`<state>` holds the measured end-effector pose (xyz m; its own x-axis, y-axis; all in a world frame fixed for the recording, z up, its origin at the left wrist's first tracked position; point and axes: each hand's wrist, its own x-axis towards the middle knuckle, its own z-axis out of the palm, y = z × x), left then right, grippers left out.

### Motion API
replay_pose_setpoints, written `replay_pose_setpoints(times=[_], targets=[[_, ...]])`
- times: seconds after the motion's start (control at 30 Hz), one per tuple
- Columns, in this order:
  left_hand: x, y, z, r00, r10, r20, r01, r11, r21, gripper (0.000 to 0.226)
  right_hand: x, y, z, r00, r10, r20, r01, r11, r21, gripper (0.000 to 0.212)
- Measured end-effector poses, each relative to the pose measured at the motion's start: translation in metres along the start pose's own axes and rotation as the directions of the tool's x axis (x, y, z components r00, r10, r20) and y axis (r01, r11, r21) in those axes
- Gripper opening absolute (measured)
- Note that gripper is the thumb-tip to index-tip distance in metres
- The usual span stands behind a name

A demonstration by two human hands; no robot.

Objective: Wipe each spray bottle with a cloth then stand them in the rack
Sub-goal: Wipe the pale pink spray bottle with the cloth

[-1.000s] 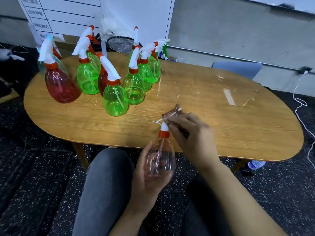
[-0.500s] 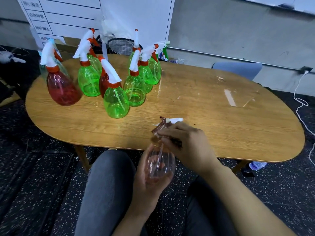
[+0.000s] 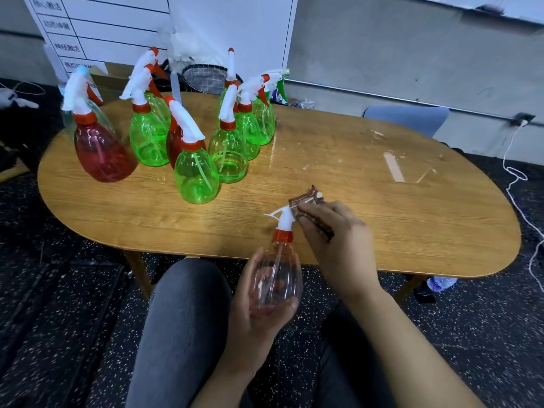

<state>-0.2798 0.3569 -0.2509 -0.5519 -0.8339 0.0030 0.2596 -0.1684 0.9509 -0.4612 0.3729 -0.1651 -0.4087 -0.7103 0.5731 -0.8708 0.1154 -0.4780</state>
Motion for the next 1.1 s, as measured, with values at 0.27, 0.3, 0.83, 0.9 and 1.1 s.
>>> replay_pose_setpoints(times=[0.27, 0.3, 0.83, 0.9, 1.1], targets=[[0.003, 0.001, 0.001, 1.000, -0.009, -0.020, 0.009, 1.000, -0.006, 0.095, -0.005, -0.005, 0.001, 0.987, -0.104, 0.122, 0.091, 0.990, 0.110, 0.026], [0.002, 0.000, 0.001, 1.000, -0.001, -0.012, 0.001, 1.000, 0.009, 0.094, -0.003, -0.002, 0.000, 0.997, -0.053, 0.048, 0.049, 0.996, 0.071, 0.026], [0.003, 0.002, 0.004, 1.000, -0.011, -0.015, 0.010, 1.000, -0.012, 0.095, -0.008, 0.012, 0.000, 1.000, 0.011, -0.003, -0.011, 0.998, 0.059, 0.024], [0.004, 0.002, 0.003, 1.000, -0.016, -0.022, 0.016, 1.000, -0.014, 0.095, -0.020, 0.015, 0.001, 1.000, -0.008, 0.024, 0.008, 1.000, 0.005, 0.023], [0.006, 0.001, 0.007, 1.000, -0.027, 0.013, 0.027, 1.000, -0.014, 0.096, -0.028, 0.018, 0.000, 0.999, 0.033, -0.022, -0.033, 0.999, 0.023, 0.025]])
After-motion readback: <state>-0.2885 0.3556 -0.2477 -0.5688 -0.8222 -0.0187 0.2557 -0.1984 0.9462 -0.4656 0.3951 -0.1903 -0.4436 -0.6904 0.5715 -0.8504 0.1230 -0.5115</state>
